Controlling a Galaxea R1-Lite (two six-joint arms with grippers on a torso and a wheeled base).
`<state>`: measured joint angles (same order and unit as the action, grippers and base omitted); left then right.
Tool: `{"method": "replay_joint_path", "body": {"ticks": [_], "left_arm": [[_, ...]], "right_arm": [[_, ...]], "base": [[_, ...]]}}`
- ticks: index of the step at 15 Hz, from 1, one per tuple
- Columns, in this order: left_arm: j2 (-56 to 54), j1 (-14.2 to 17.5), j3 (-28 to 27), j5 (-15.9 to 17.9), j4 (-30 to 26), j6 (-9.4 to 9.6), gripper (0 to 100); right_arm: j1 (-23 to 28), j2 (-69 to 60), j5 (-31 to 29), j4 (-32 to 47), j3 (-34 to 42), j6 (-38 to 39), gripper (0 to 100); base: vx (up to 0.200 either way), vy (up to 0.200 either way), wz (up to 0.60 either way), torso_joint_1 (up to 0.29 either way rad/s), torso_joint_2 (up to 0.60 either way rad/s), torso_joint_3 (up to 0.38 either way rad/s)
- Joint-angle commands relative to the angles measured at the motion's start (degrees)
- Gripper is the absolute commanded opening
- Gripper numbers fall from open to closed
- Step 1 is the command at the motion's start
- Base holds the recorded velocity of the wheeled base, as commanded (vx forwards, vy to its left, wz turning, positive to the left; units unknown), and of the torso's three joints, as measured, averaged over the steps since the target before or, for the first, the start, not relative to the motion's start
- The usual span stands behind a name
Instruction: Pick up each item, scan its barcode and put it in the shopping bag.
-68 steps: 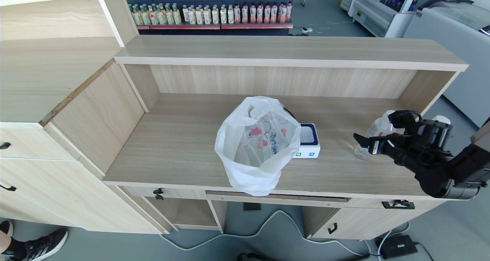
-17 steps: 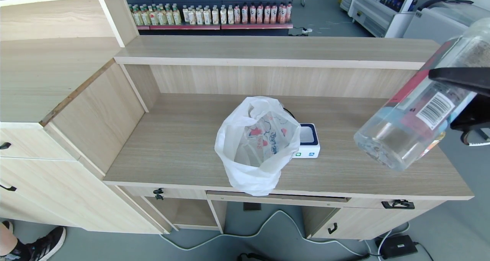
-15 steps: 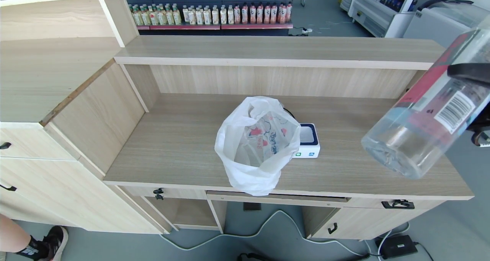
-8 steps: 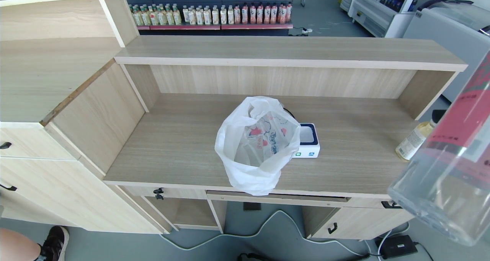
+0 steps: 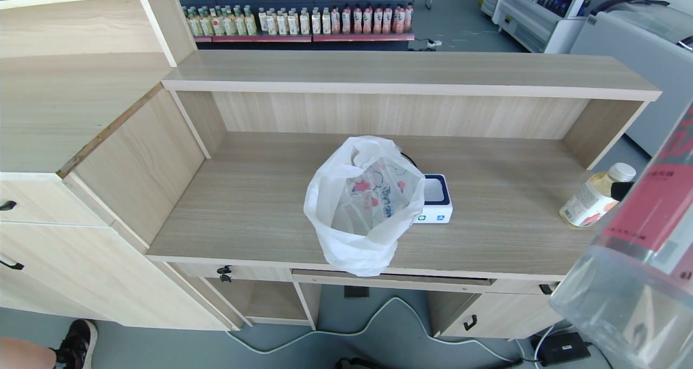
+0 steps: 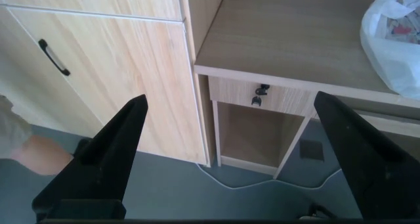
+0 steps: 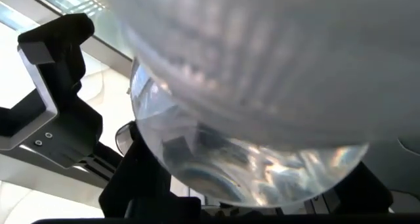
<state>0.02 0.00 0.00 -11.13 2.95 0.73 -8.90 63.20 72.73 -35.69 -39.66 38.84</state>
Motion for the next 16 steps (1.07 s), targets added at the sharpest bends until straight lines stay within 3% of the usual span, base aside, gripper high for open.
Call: {"method": "replay_joint_path", "body": {"ticks": [1,14,16], "left_arm": [[-0.02,0.00,0.00,-0.03,0.04,0.06,100],[-0.02,0.00,0.00,-0.03,0.04,-0.03,100],[-0.02,0.00,0.00,-0.03,0.04,0.06,100]], "right_arm": [[-0.15,0.88,0.13,0.01,1.78,-3.68,0],[0.29,2.02,-0.22,0.27,2.21,-5.18,0],[3.10,3.16,-0.48,0.27,2.39,-8.34,0]], "base": [[0.000,0.000,0.00,0.000,0.00,0.000],[0.000,0.000,0.00,0.000,0.00,0.000],[0.000,0.000,0.00,0.000,0.00,0.000]]}}
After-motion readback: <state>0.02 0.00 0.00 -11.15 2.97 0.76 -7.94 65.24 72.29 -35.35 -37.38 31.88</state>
